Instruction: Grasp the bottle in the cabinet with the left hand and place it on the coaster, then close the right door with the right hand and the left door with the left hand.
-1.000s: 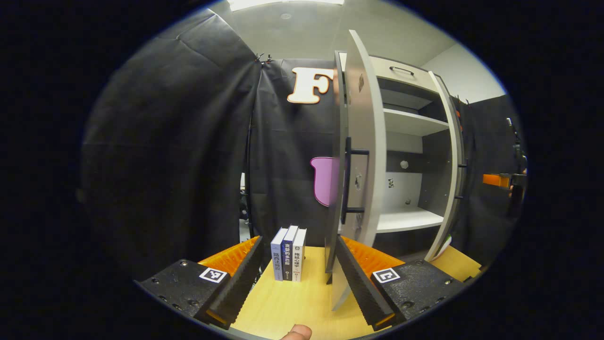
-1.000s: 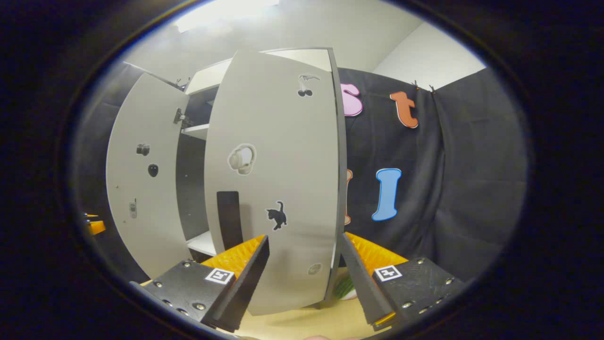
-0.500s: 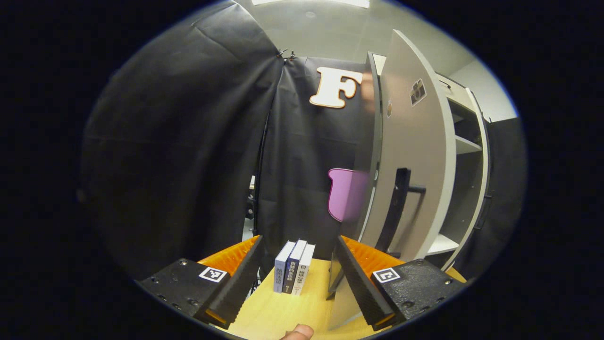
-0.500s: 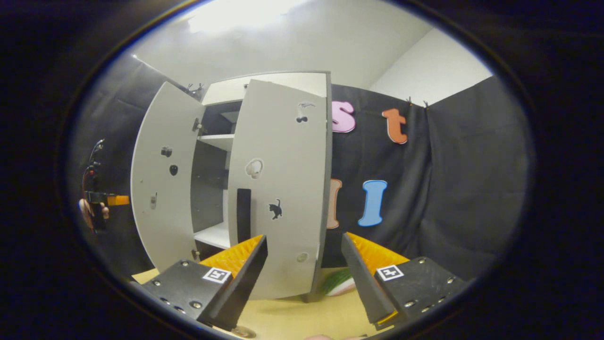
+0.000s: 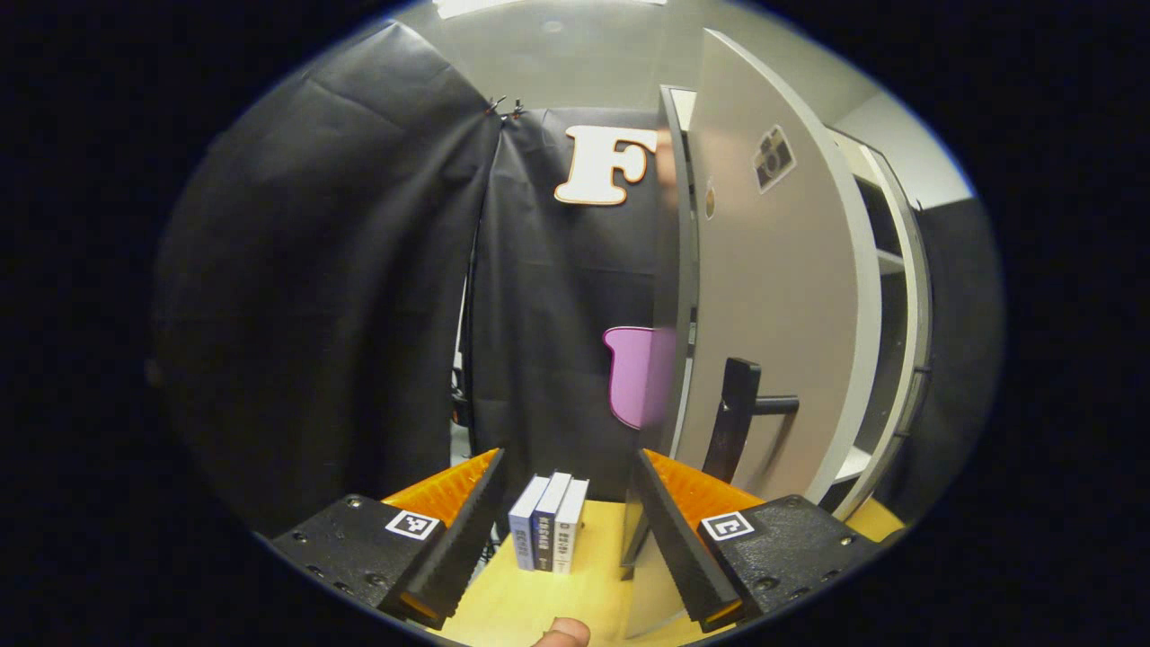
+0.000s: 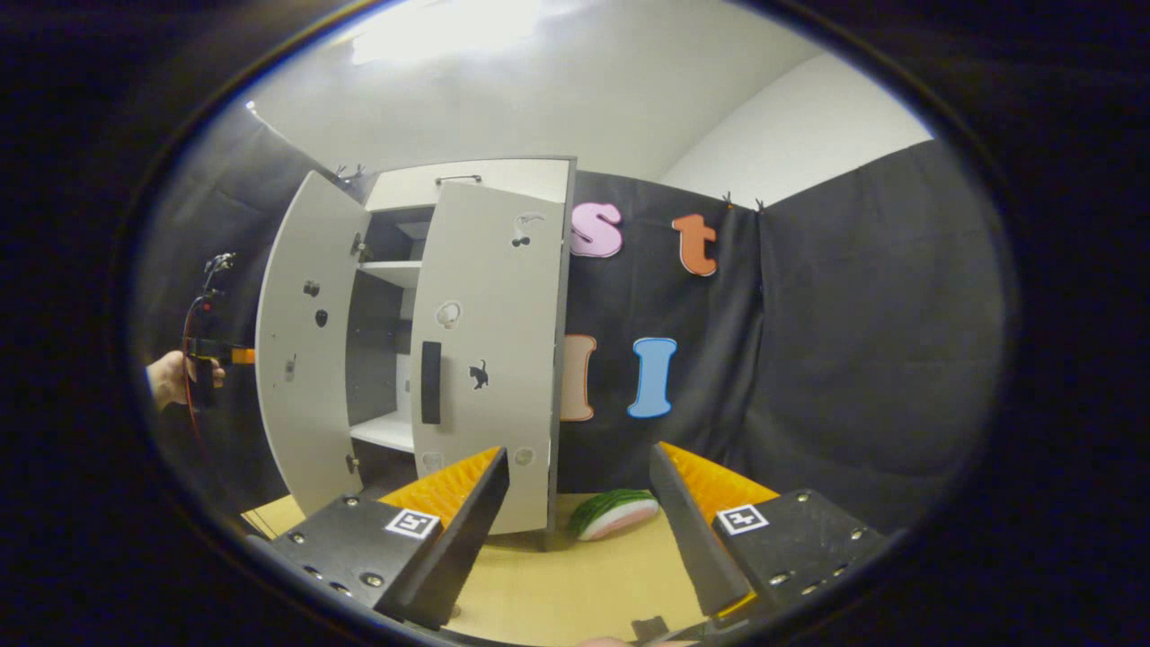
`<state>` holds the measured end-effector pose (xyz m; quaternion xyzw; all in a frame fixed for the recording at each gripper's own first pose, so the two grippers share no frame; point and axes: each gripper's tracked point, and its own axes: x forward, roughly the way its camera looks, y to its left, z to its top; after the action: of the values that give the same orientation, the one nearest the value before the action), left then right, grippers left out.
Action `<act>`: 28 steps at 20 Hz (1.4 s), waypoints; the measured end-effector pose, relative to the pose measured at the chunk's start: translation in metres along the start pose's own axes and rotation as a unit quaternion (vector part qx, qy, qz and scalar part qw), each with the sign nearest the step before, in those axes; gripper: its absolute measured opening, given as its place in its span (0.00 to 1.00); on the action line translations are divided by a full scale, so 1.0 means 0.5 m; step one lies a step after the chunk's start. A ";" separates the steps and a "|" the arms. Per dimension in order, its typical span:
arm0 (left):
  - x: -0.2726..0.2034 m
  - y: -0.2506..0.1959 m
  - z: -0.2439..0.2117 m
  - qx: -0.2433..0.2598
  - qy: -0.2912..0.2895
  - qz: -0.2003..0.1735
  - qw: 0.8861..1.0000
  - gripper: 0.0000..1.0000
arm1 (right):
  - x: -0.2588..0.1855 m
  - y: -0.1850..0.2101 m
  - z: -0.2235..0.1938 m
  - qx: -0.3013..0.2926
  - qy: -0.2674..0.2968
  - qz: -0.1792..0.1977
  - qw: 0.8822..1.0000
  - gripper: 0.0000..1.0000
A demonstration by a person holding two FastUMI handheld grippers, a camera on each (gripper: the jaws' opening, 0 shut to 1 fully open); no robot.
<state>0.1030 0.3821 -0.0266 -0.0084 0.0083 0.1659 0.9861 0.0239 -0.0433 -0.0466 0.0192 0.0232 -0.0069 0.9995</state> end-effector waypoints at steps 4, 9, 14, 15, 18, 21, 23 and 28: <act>-0.009 -0.058 -0.006 0.004 0.013 -0.026 1.000 0.93 | -0.039 0.000 -0.018 0.001 -0.004 -0.002 1.000 0.96; -0.022 -0.134 -0.005 0.009 0.011 -0.042 0.999 0.93 | -0.054 0.026 -0.030 -0.005 0.000 0.013 1.000 0.96; -0.021 -0.175 -0.007 0.002 0.010 -0.052 0.999 0.93 | -0.055 0.017 -0.042 -0.012 0.009 0.016 1.000 0.96; -0.019 -0.176 -0.007 0.002 0.010 -0.051 0.999 0.93 | -0.056 0.020 -0.044 -0.013 0.011 0.017 1.000 0.96; -0.020 -0.192 -0.007 0.008 0.010 -0.056 0.998 0.93 | -0.053 0.019 -0.047 -0.011 0.015 0.015 1.000 0.96; -0.014 -0.218 -0.015 -0.006 0.019 -0.069 0.997 0.93 | -0.040 0.023 -0.042 -0.011 0.017 0.016 1.000 0.96; -0.010 -0.228 -0.009 -0.011 0.014 -0.074 0.997 0.88 | -0.033 0.023 -0.039 -0.016 0.014 0.018 1.000 0.96; 0.003 -0.257 -0.005 -0.020 0.014 -0.086 0.996 0.93 | -0.003 0.035 -0.050 -0.023 0.020 0.027 0.999 0.96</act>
<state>0.1463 0.2611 -0.0274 -0.0307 0.0179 0.0803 0.9961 0.0217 -0.0246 -0.0710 -0.0030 0.0429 0.0207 0.9989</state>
